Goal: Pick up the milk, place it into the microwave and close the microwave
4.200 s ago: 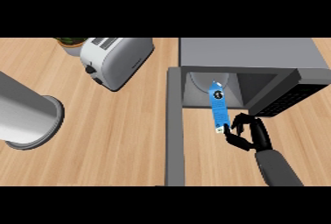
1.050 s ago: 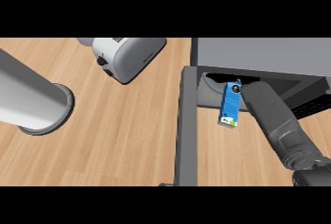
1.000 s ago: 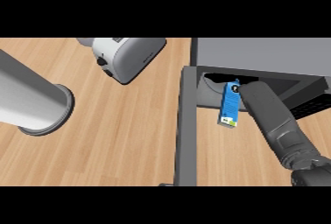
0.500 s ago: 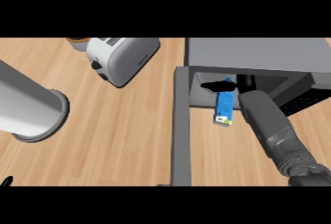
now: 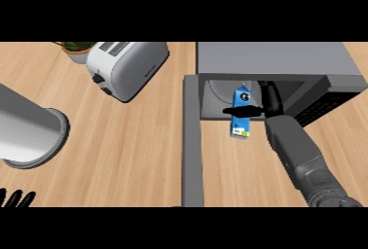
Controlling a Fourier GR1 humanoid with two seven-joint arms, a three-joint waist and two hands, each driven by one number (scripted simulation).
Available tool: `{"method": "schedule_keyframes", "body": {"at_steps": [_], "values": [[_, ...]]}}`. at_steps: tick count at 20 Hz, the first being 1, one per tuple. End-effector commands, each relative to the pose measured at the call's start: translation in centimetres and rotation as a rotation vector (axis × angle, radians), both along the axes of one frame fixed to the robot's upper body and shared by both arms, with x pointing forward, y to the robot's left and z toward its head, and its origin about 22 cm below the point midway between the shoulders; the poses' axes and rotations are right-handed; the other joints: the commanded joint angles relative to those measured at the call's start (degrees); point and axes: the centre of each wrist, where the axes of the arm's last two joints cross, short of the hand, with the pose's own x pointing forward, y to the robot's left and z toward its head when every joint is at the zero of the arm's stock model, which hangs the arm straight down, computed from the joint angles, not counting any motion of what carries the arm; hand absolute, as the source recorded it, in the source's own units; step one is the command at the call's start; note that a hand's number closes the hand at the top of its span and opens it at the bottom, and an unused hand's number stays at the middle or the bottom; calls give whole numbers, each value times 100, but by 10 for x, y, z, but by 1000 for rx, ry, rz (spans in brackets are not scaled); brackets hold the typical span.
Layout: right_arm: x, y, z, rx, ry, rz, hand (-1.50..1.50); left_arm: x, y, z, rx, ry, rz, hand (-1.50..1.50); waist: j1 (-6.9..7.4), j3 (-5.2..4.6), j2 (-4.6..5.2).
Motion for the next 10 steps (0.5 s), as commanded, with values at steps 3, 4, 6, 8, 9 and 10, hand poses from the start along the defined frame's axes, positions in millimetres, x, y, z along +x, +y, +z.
{"method": "schedule_keyframes", "body": {"at_steps": [3,4,6,8,9,10], "values": [[-35,-12,-37,62,3,43,-150,10,-20,3,6,10,-60,-150,-173,-7,-62],[-30,14,-31,78,28,76,-150,22,-22,-10,17,0,-60,-150,-210,-12,-79],[-43,9,-43,86,45,75,-150,24,-36,-8,24,10,-98,-150,-257,-14,-98],[-58,-1,-51,91,55,71,-150,19,-35,8,14,22,-114,-150,-242,-12,-90],[-65,2,-56,116,42,74,-150,23,-54,6,20,24,-144,-150,-266,-12,-99],[-73,-5,-60,107,64,101,-150,35,-51,0,25,48,-138,-150,-348,-16,-104]]}}
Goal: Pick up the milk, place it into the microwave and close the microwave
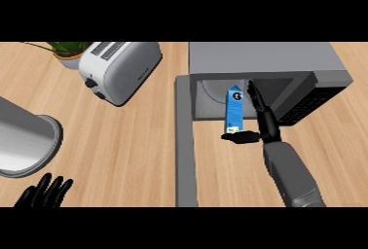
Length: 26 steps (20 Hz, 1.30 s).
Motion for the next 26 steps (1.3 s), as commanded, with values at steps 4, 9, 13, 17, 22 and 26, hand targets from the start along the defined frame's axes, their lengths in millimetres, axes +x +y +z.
{"method": "schedule_keyframes", "body": {"at_steps": [4,9,13,17,22,26], "values": [[-52,-9,-22,98,-4,25,-150,19,-15,-3,76,82,-104,150,-122,-6,-26],[-83,-27,-6,110,-29,40,-150,43,-45,4,140,78,-144,150,-154,-9,-20],[-130,-58,2,94,-26,9,-150,77,-54,-7,213,64,-192,150,-172,-9,17],[-157,-76,24,38,-75,-95,-150,97,-92,-7,277,45,-237,150,-24,0,51],[-192,-97,32,18,-46,-106,-150,122,-124,-33,411,127,-465,150,-132,-1,71],[-207,-106,51,3,-68,-128,-150,145,-150,-58,505,132,-499,150,-26,0,77]]}}
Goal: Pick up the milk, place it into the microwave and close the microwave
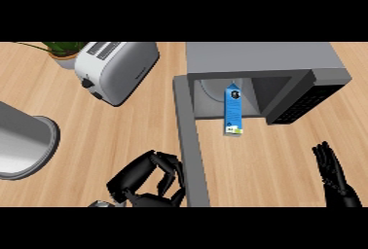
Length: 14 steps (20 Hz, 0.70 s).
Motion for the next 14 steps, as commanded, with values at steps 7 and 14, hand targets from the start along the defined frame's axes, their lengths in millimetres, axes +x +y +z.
{"method": "schedule_keyframes", "body": {"at_steps": [7,14], "values": [[-32,-31,31,32,-96,33,-150,21,-77,-62,77,24,-178,150,-49,0,36],[-28,-40,65,41,-157,121,-150,-15,-115,-79,115,13,-91,150,-271,-13,62]]}}
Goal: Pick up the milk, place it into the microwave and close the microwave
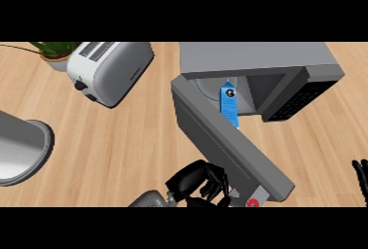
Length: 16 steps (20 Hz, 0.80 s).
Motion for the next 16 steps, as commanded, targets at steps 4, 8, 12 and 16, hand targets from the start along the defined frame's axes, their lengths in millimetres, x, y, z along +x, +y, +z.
{"method": "schedule_keyframes", "body": {"at_steps": [4,8,12,16], "values": [[6,-12,40,-67,-120,60,-150,-4,-24,2,17,-44,132,150,-322,-16,38],[14,-5,49,-16,-114,141,-150,6,-31,17,-34,-74,210,150,-466,-27,89],[17,-7,62,-37,-130,182,-150,11,-32,24,-130,-82,285,150,-634,-45,144],[18,-3,70,-21,-144,225,-150,23,-34,42,-275,-108,374,150,-742,-54,173]]}}
